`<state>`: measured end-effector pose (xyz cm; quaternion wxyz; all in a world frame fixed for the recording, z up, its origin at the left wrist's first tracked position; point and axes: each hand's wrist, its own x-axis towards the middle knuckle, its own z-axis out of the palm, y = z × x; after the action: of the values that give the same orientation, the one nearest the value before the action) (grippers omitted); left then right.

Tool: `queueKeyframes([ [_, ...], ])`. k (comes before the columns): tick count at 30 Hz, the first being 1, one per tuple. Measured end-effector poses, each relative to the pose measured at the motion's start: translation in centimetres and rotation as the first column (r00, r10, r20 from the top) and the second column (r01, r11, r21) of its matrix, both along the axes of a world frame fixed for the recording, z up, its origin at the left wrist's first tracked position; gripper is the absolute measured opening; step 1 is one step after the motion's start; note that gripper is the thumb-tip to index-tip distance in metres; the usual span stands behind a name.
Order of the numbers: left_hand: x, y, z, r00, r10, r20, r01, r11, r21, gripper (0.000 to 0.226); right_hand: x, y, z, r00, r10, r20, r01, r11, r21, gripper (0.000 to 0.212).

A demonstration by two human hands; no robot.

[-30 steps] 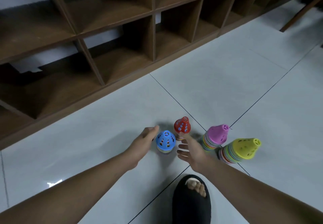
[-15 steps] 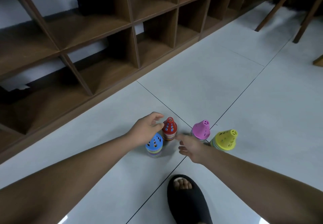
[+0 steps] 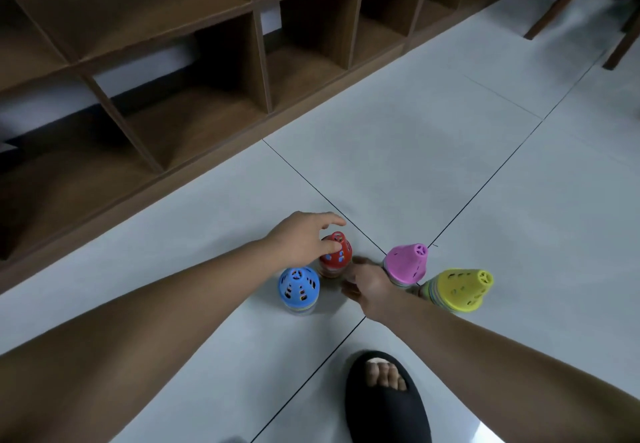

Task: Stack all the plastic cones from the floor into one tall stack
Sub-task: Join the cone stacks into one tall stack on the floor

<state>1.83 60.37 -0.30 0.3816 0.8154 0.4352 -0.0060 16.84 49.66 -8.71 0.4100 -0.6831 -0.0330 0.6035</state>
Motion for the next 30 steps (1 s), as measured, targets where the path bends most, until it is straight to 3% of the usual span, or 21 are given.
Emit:
queueKeyframes([
  [5,0.7,0.5,-0.7,0.994,-0.095,-0.048,0.098,0.992,0.073,0.035,-0.1,0.9,-0.5,0.996,0.084,-0.018,-0.083,0.996,0.025,0.035],
  [10,-1.7,1.7,-0.7,0.998,0.056,0.036,-0.058,0.996,0.074,0.035,0.1,1.2,-0.5,0.994,0.098,-0.047,-0.096,0.994,0.049,0.036],
  [14,-3.4,1.8,-0.7,0.989,0.123,0.087,-0.129,0.989,0.067,0.035,0.0,2.1,-1.2,0.989,0.126,0.079,-0.128,0.992,0.022,0.030],
  [17,-3.9,1.5,0.8,0.955,0.217,0.203,-0.231,0.972,0.043,0.032,-0.1,2.5,0.5,0.986,0.117,0.118,-0.128,0.988,0.090,0.023],
  [20,-4.3,0.8,4.4,0.847,0.320,0.424,-0.347,0.938,-0.014,0.030,-0.3,2.3,4.6,0.985,0.121,0.122,-0.146,0.965,0.218,0.017],
  [23,-5.1,-1.3,8.9,0.781,0.300,0.547,-0.377,0.926,0.029,0.027,-0.9,0.8,9.2,0.973,0.177,0.148,-0.214,0.931,0.297,0.015],
  [26,-6.7,-4.2,11.8,0.756,0.271,0.596,-0.387,0.919,0.073,0.026,-1.6,-1.6,12.5,0.928,0.269,0.259,-0.343,0.886,0.311,0.018],
  [30,-8.5,-7.6,11.8,0.785,0.227,0.576,-0.373,0.916,0.147,0.031,-2.2,-4.2,12.9,0.779,0.391,0.490,-0.557,0.791,0.254,0.025],
])
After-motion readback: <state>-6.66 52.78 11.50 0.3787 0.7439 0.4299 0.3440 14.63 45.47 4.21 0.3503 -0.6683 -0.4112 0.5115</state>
